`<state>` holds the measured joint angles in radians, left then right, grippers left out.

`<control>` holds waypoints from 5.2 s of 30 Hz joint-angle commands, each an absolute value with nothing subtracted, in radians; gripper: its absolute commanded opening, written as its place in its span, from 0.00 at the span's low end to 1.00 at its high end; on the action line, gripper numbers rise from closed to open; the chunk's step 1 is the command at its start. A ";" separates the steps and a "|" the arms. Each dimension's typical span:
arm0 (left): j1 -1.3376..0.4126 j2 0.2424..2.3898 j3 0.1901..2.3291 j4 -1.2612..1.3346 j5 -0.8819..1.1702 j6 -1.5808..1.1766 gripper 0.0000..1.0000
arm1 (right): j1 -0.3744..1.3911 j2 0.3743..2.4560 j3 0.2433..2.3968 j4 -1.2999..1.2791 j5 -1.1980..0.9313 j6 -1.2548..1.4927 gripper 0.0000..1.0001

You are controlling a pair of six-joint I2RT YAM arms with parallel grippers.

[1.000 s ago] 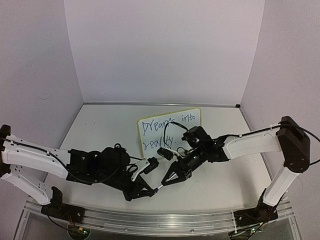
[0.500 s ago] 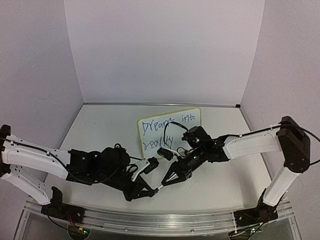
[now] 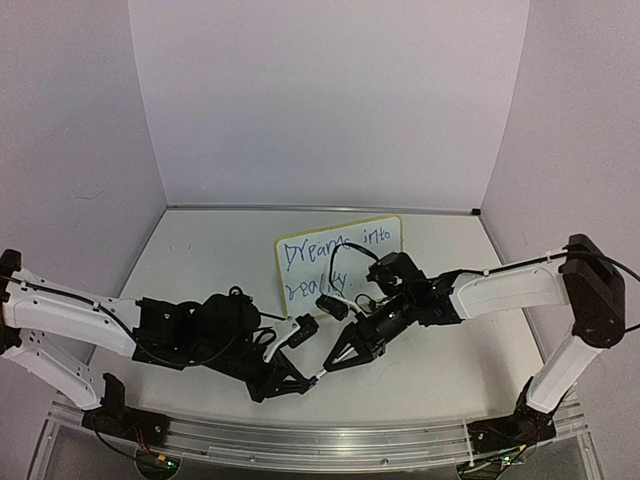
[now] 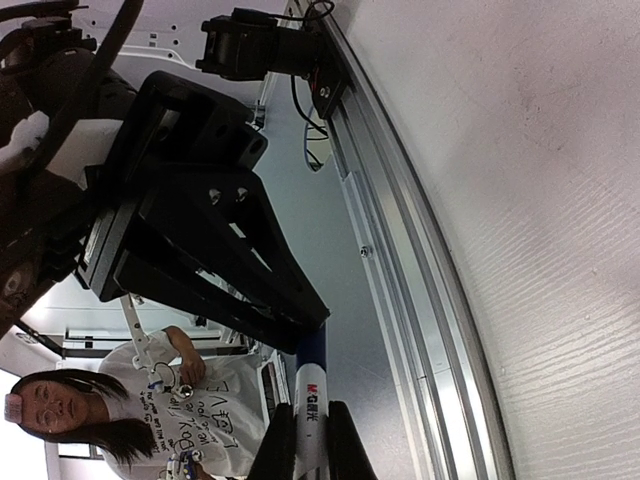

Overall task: Write a sentence on the whiteboard
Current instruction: Insert the whiteboard marker without the cap into the pen cap, then pass from the right arm to the left, then put down the whiteboard marker at the center of the board.

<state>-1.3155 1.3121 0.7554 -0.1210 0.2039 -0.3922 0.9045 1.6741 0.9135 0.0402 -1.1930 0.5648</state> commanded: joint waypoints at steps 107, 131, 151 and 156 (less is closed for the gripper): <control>-1.138 1.188 0.703 -0.300 0.264 -0.452 0.00 | 0.714 1.456 0.909 -0.199 -0.780 0.430 0.63; -0.644 1.388 0.722 -0.353 0.051 -0.558 0.00 | 0.332 1.325 0.898 -0.333 -0.333 0.371 0.80; -0.404 1.665 0.943 -0.283 0.043 -0.347 0.27 | 0.330 1.262 0.888 -0.324 -0.107 0.349 0.80; -0.396 1.651 0.943 -0.268 0.035 -0.345 0.56 | 0.331 1.251 0.872 -0.297 -0.082 0.317 0.82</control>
